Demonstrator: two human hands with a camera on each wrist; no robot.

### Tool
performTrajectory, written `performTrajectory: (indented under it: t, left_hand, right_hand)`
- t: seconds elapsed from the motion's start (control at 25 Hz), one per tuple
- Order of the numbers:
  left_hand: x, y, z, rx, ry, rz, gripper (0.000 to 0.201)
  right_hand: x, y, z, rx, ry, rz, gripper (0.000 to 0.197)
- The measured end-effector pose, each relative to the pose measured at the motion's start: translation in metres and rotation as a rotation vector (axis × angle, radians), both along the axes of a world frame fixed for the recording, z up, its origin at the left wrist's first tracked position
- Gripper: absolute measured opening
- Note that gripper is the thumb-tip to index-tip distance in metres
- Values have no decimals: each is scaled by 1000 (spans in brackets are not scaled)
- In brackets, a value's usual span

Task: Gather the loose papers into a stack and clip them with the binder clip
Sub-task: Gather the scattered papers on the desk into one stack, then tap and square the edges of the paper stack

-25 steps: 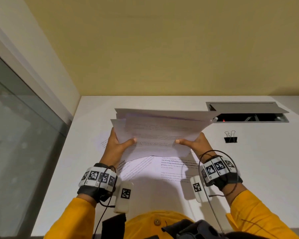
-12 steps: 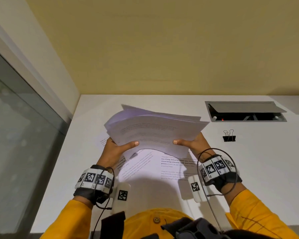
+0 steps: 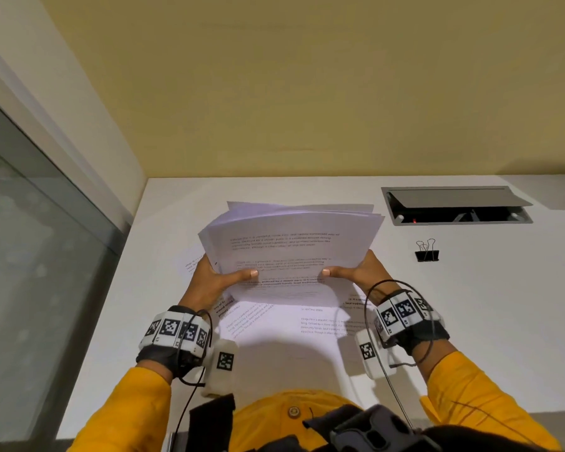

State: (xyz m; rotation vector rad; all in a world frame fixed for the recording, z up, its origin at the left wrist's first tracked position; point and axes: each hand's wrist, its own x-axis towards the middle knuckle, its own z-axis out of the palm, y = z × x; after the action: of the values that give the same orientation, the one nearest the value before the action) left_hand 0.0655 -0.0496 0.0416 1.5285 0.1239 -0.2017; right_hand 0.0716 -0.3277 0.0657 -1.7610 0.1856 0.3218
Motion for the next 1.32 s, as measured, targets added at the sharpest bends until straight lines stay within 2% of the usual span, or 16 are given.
performTrajectory:
  t: [0.08, 0.2, 0.28, 0.4, 0.48, 0.64, 0.72, 0.76, 0.84, 0.96, 1.04, 1.08, 1.2, 1.24, 1.28, 1.32]
  left_hand:
    - [-2, -3, 0, 29, 25, -26, 64]
    - [-3, -7, -1, 66, 24, -11, 36]
    - [-7, -14, 6, 58, 2, 7, 32]
    - [-13, -28, 20, 4, 5, 18, 27]
    - [-20, -36, 21, -20, 8, -7, 28]
    - [-37, -45, 16, 49, -4, -94, 52]
    - [-41, -44, 12, 80, -10, -162, 57]
    - [-40, -44, 12, 77, -4, -187, 54]
    - [-37, -39, 17, 61, -3, -262, 35]
    - [-30, -38, 10, 48, -12, -297, 23]
    - [-24, -44, 6, 28, 33, -259, 24]
    - [-22, -49, 4, 6, 52, -241, 26]
    - [-14, -62, 5, -14, 79, -162, 50]
    - [-13, -68, 11, 8, 68, -136, 49]
    - [-12, -73, 15, 45, 33, -101, 45]
    - [-8, -79, 22, 31, 39, -73, 40]
  right_hand:
    - [-1, 1, -4, -3, 12, -38, 41]
    - [-9, 5, 2, 69, -42, -120, 32]
    - [-16, 5, 8, 187, -68, -163, 21]
    - [-27, -5, 3, 270, -71, -208, 22]
    - [-35, -17, -8, 260, -63, -244, 21]
    - [-49, -35, -21, 141, -19, -226, 22]
    - [-54, -39, -26, 56, 9, -206, 25]
    - [-56, -41, -28, 68, 2, -197, 24]
    - [-56, -42, -26, 181, -23, -108, 16]
    - [-48, -53, -21, 291, 50, -44, 22]
    - [-46, -59, -17, 354, 103, -25, 27]
    - [-42, -54, -18, 297, 108, -32, 28]
    - [-36, -38, -11, -207, 120, -209, 17]
    - [-37, -39, -12, -224, 173, -277, 17]
    - [-33, -37, -10, -126, 144, -327, 24]
    - [-24, -36, -8, 58, 39, -408, 34]
